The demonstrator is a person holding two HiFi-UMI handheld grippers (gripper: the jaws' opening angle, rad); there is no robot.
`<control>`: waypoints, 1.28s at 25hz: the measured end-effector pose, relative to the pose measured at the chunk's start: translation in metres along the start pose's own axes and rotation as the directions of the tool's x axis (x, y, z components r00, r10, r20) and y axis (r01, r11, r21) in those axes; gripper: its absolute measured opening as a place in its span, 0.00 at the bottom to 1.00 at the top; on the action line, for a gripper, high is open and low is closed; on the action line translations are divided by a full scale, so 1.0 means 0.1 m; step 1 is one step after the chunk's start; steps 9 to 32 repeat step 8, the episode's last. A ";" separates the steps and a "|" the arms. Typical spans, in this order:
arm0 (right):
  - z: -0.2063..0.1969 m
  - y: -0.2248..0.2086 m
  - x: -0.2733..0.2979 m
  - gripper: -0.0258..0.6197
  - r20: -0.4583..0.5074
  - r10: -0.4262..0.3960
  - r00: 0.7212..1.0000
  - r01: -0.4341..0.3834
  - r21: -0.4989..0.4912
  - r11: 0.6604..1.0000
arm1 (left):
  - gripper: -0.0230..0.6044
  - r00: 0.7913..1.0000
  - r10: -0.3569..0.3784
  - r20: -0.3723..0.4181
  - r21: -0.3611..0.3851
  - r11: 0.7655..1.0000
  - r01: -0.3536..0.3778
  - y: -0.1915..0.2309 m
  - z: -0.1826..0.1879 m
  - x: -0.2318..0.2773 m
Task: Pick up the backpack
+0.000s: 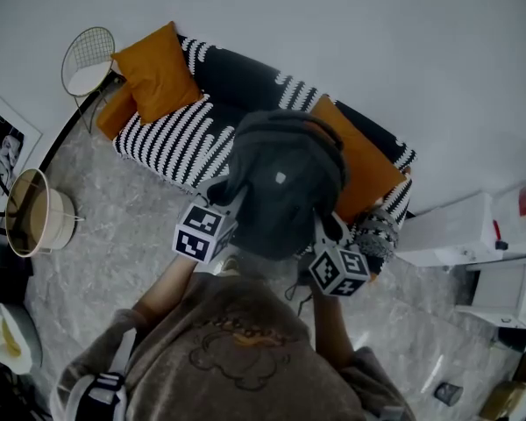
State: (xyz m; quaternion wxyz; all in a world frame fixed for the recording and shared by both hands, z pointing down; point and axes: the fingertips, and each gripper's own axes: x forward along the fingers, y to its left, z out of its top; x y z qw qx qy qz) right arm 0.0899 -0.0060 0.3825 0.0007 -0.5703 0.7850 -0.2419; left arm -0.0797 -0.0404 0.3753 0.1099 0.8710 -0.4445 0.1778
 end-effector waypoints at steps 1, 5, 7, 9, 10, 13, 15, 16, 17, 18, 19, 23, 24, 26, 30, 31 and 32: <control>0.00 0.00 0.00 0.11 0.000 0.001 1.000 -0.001 0.000 1.000 | 0.16 1.000 0.001 -0.001 -0.002 1.000 -0.001 0.00 -0.01 0.00; 0.00 -0.02 -0.02 0.11 -0.004 0.002 1.000 -0.002 0.001 1.000 | 0.16 1.000 0.002 -0.006 -0.008 1.000 -0.002 -0.03 -0.02 0.00; -0.01 -0.04 -0.04 0.11 -0.009 0.001 1.000 -0.001 0.002 1.000 | 0.16 1.000 0.004 -0.010 -0.012 1.000 -0.004 -0.06 -0.03 0.00; -0.01 -0.05 -0.05 0.11 -0.012 0.001 1.000 -0.001 0.002 1.000 | 0.16 1.000 0.005 -0.012 -0.014 1.000 -0.005 -0.08 -0.04 0.00; -0.01 -0.05 -0.05 0.11 -0.012 0.001 1.000 -0.001 0.002 1.000 | 0.16 1.000 0.005 -0.012 -0.014 1.000 -0.005 -0.08 -0.04 0.00; -0.01 -0.05 -0.05 0.11 -0.012 0.001 1.000 -0.001 0.002 1.000 | 0.16 1.000 0.005 -0.012 -0.014 1.000 -0.005 -0.08 -0.04 0.00; -0.01 -0.05 -0.05 0.11 -0.012 0.001 1.000 -0.001 0.002 1.000 | 0.16 1.000 0.005 -0.012 -0.014 1.000 -0.005 -0.08 -0.04 0.00; -0.01 -0.05 -0.05 0.11 -0.012 0.001 1.000 -0.001 0.002 1.000 | 0.16 1.000 0.005 -0.012 -0.014 1.000 -0.005 -0.08 -0.04 0.00; -0.01 -0.05 -0.05 0.11 -0.012 0.001 1.000 -0.001 0.002 1.000 | 0.16 1.000 0.005 -0.012 -0.014 1.000 -0.005 -0.08 -0.04 0.00; -0.01 -0.05 -0.05 0.11 -0.012 0.001 1.000 -0.001 0.002 1.000 | 0.16 1.000 0.005 -0.012 -0.014 1.000 -0.005 -0.08 -0.04 0.00; -0.01 -0.05 -0.05 0.11 -0.012 0.001 1.000 -0.001 0.002 1.000 | 0.16 1.000 0.005 -0.012 -0.014 1.000 -0.005 -0.08 -0.04 0.00; -0.01 -0.05 -0.05 0.11 -0.012 0.001 1.000 -0.001 0.002 1.000 | 0.16 1.000 0.005 -0.012 -0.014 1.000 -0.005 -0.08 -0.04 0.00; -0.01 -0.05 -0.05 0.11 -0.012 0.001 1.000 -0.001 0.002 1.000 | 0.16 1.000 0.005 -0.012 -0.014 1.000 -0.005 -0.08 -0.04 0.00; -0.01 -0.05 -0.05 0.11 -0.012 0.001 1.000 -0.001 0.002 1.000 | 0.16 1.000 0.005 -0.012 -0.014 1.000 -0.005 -0.08 -0.04 0.00; -0.01 -0.05 -0.05 0.11 -0.012 0.001 1.000 -0.001 0.002 1.000 | 0.16 1.000 0.005 -0.012 -0.014 1.000 -0.005 -0.08 -0.04 0.00; -0.01 -0.05 -0.05 0.11 -0.012 0.001 1.000 -0.001 0.002 1.000 | 0.16 1.000 0.005 -0.012 -0.014 1.000 -0.005 -0.08 -0.04 0.00; -0.01 -0.05 -0.05 0.11 -0.012 0.001 1.000 -0.001 0.002 1.000 | 0.16 1.000 0.005 -0.012 -0.014 1.000 -0.005 -0.08 -0.04 0.00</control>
